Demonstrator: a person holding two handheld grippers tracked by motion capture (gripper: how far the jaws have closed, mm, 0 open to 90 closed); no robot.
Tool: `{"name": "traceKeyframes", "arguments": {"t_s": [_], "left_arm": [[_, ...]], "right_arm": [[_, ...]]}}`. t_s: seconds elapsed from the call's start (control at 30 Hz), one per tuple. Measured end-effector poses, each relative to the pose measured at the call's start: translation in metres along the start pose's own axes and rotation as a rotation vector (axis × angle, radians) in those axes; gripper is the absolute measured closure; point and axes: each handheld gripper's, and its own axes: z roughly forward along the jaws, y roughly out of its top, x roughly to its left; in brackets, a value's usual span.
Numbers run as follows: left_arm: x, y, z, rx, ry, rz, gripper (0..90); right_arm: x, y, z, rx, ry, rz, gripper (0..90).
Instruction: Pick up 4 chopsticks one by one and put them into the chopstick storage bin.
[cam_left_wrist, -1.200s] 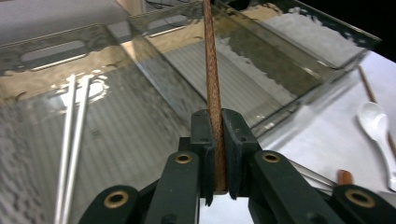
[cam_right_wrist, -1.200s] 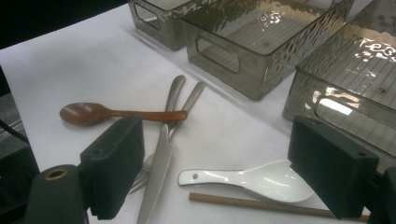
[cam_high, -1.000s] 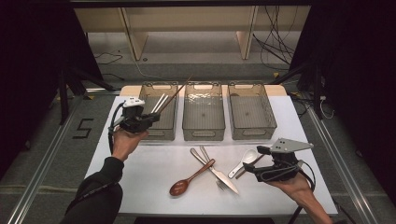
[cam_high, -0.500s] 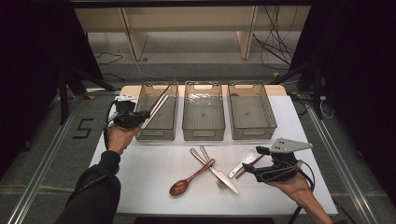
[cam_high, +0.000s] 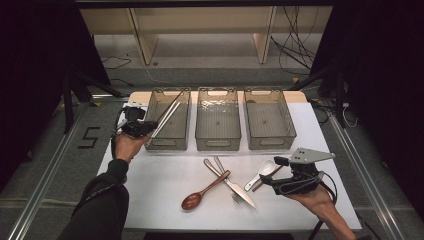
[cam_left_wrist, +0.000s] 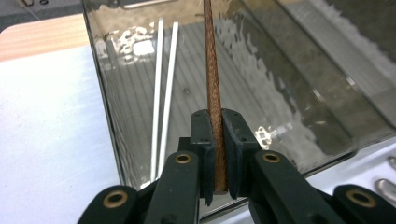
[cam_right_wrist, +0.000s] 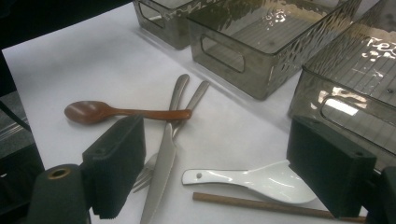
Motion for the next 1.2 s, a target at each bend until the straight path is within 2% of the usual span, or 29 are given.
{"name": "traceKeyframes", "arguments": {"t_s": [0.1, 0.13, 0.17, 0.3, 0.4, 0.5, 0.7, 0.87, 0.93, 1.03, 1.13, 1.2], "left_arm": [[0.001, 0.001, 0.004, 0.008, 0.019, -0.01, 82.2], [0.002, 0.001, 0.005, 0.009, 0.023, -0.02, 79.1], [0.002, 0.001, 0.006, 0.017, 0.02, -0.031, 71.4], [0.001, 0.001, 0.002, 0.005, 0.006, -0.042, 53.8], [-0.002, 0.001, -0.005, -0.016, -0.024, -0.05, 46.6], [-0.008, 0.0, -0.014, -0.034, -0.061, -0.039, 36.8], [-0.024, -0.008, -0.035, -0.081, -0.157, -0.031, 28.1], [-0.045, -0.018, -0.05, -0.088, -0.214, 0.021, 23.2], [-0.054, -0.025, -0.055, -0.105, -0.231, 0.02, 22.5], [-0.068, -0.033, -0.062, -0.111, -0.253, 0.045, 20.7], [-0.077, -0.041, -0.068, -0.124, -0.294, 0.052, 19.8], [-0.083, -0.045, -0.073, -0.133, -0.304, 0.072, 19.6]], "right_arm": [[0.0, 0.0, 0.0, -0.001, 0.003, -0.003, 20.7], [0.0, 0.0, 0.0, 0.0, 0.002, -0.003, 20.6], [0.0, 0.0, 0.0, 0.0, 0.003, -0.003, 20.6], [0.0, 0.0, 0.0, -0.003, 0.005, -0.001, 20.6], [-0.001, 0.001, -0.001, -0.001, 0.007, 0.0, 20.7], [-0.001, 0.001, -0.001, 0.004, 0.006, -0.006, 20.6], [-0.007, 0.005, -0.002, 0.021, 0.011, -0.034, 21.0], [-0.015, 0.008, 0.003, 0.075, 0.021, -0.091, 21.7], [-0.018, 0.009, 0.006, 0.094, 0.024, -0.107, 21.6], [-0.023, 0.01, 0.01, 0.132, 0.023, -0.151, 21.5], [-0.029, 0.011, 0.013, 0.168, 0.036, -0.184, 21.5], [-0.033, 0.012, 0.016, 0.2, 0.045, -0.208, 21.5]]}}
